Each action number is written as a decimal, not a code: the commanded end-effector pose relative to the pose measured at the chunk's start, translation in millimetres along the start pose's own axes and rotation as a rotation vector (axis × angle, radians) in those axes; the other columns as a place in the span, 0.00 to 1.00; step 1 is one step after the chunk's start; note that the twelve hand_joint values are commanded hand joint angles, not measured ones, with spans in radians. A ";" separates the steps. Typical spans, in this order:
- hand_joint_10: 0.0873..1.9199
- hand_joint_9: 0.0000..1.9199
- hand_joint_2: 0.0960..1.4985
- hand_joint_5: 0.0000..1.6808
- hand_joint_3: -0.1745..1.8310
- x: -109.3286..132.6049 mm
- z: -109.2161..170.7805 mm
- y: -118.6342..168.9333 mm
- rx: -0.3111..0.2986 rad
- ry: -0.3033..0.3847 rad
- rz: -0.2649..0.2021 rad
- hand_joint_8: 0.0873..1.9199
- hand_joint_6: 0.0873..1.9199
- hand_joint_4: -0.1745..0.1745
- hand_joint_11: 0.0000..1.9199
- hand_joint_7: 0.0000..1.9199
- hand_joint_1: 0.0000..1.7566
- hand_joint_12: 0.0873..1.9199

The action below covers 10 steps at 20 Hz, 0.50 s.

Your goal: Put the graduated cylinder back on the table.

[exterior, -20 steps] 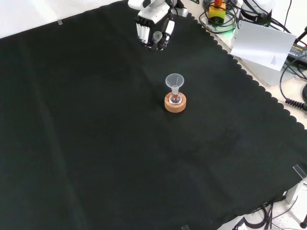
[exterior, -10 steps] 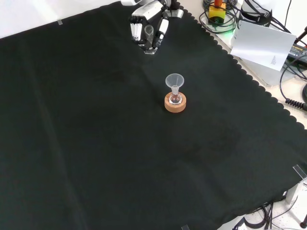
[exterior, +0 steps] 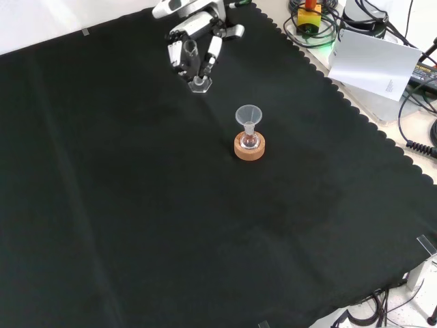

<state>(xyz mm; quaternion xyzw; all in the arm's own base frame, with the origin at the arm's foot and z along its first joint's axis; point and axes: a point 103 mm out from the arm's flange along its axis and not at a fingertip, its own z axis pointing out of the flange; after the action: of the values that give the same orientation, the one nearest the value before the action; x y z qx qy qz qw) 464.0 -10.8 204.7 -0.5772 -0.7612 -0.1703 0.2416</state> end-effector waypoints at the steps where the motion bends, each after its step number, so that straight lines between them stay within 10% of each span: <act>1: 0.00 0.76 0.72 0.58 0.09 -13.1 3.3 48.9 -0.056 0.070 -0.025 0.49 0.50 0.00 0.67 0.53 0.72 0.34; 10: 0.00 0.76 0.72 0.58 0.09 -24.8 30.4 81.5 -0.091 0.141 -0.089 0.50 0.51 0.00 0.66 0.52 0.72 0.34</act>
<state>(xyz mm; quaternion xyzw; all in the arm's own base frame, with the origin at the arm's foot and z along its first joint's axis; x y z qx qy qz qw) 525.8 4.7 182.5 -0.5531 -0.7587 -0.2291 0.2570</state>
